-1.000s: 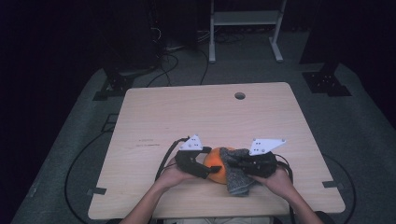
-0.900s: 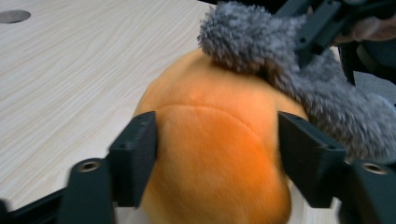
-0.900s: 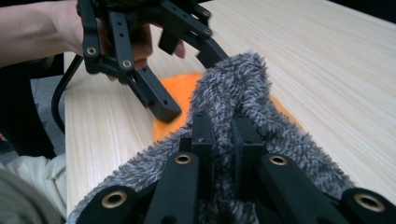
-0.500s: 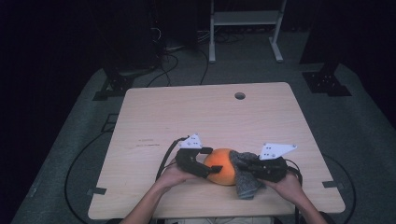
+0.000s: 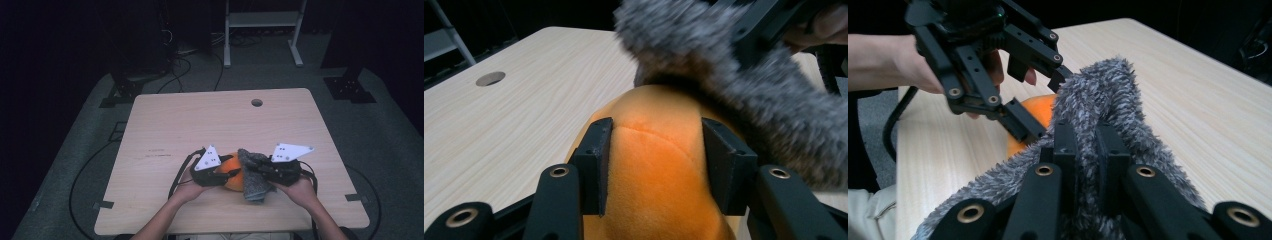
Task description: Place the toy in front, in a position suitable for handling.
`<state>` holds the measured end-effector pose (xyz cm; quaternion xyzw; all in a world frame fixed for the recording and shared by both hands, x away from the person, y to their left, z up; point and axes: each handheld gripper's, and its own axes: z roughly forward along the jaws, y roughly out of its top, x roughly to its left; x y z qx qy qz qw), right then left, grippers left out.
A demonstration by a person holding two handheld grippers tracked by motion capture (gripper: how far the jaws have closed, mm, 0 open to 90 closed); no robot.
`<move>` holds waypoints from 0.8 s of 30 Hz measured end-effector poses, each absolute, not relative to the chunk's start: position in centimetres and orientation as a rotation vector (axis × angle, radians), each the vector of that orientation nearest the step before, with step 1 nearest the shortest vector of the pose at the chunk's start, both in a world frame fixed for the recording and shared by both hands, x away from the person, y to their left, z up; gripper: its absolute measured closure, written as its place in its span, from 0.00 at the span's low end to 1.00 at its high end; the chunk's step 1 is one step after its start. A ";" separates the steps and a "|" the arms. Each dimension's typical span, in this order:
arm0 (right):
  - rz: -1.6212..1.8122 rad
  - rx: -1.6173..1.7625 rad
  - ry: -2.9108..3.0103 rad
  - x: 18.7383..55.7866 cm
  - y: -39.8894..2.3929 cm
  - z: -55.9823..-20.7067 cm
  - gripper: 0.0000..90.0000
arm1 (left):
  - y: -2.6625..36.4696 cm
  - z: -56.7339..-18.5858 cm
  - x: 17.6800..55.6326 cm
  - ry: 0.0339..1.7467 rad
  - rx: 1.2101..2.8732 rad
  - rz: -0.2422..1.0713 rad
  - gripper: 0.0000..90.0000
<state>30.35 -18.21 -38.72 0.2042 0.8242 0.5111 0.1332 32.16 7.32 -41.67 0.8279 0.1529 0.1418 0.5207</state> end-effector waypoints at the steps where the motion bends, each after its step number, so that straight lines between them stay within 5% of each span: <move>1: 1.483 0.598 2.398 30.7 -18.0 -39.0 0.91 | 7.6 -41.8 32.4 0.377 1.988 0.325 0.55; 6: 1.454 0.669 2.436 31.6 -18.6 -40.8 0.91 | 9.3 -42.5 33.2 0.437 2.011 0.205 0.50; 9: 1.446 0.656 2.452 31.2 -18.6 -41.0 0.91 | 9.3 -41.7 33.3 0.477 1.945 0.100 0.33; 13: 1.433 0.588 2.464 30.5 -17.8 -40.8 0.91 | 8.4 -41.6 33.5 0.486 2.019 0.171 0.24; 24: 1.389 0.725 2.467 30.4 -20.4 -42.8 0.91 | 9.4 -42.9 33.7 0.504 2.033 0.118 0.31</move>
